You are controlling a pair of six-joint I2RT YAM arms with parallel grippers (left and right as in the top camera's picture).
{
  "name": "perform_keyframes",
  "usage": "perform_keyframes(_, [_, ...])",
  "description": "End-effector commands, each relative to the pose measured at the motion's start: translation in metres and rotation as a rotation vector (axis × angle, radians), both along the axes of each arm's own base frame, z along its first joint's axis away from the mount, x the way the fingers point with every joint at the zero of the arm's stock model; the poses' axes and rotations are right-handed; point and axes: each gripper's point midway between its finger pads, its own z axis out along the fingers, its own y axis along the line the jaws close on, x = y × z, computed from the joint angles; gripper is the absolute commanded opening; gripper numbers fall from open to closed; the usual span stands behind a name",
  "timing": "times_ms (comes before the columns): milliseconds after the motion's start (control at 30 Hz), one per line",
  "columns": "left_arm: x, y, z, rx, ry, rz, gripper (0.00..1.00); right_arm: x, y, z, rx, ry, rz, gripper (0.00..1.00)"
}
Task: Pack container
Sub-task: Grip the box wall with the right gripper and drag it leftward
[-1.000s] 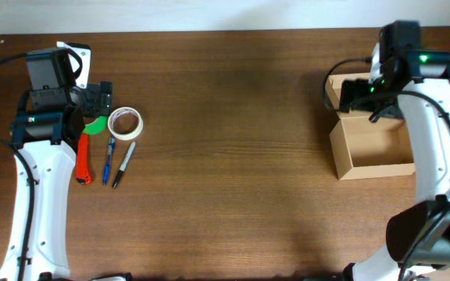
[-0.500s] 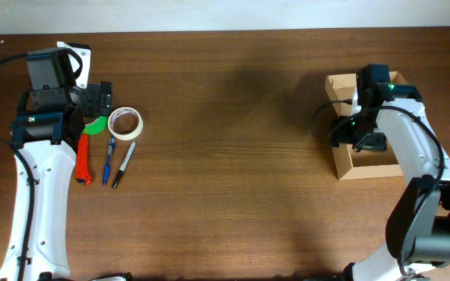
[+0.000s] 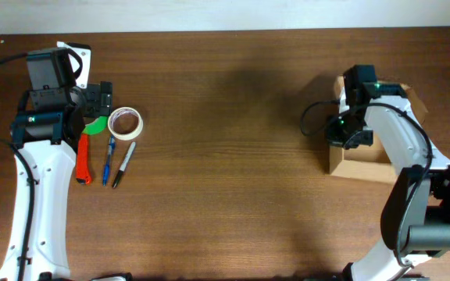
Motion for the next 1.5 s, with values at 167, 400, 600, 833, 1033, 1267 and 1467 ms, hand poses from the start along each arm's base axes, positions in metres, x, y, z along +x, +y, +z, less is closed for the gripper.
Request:
perform_keyframes(167, [0.004,0.001,0.004,0.007,-0.007,-0.012,0.99,0.064,0.036,0.099,0.017,-0.259,0.004,0.04])
perform_keyframes(400, [0.004,0.001,0.004,0.007,-0.008,-0.011,1.0,0.087,0.08,0.164,0.05,-0.432,0.055,0.04])
perform_keyframes(600, [0.004,0.001,0.004,0.007,-0.006,-0.011,1.0,0.08,0.147,0.177,0.039,-0.492,0.142,0.04])
perform_keyframes(833, [0.004,0.001,0.004,0.007,-0.006,-0.012,0.99,0.077,0.21,0.188,0.206,-0.542,0.084,0.04])
perform_keyframes(1033, [0.003,0.001,0.004,0.007,-0.007,-0.012,0.99,0.092,0.238,0.198,0.296,-0.616,0.082,0.04])
perform_keyframes(1267, [0.004,0.0,0.004,0.004,-0.007,-0.014,1.0,0.088,0.278,0.151,0.356,-0.469,0.085,0.04])
perform_keyframes(1467, [0.003,0.0,0.003,0.003,-0.003,-0.014,1.0,0.096,0.308,0.149,0.416,-0.455,0.078,0.04])
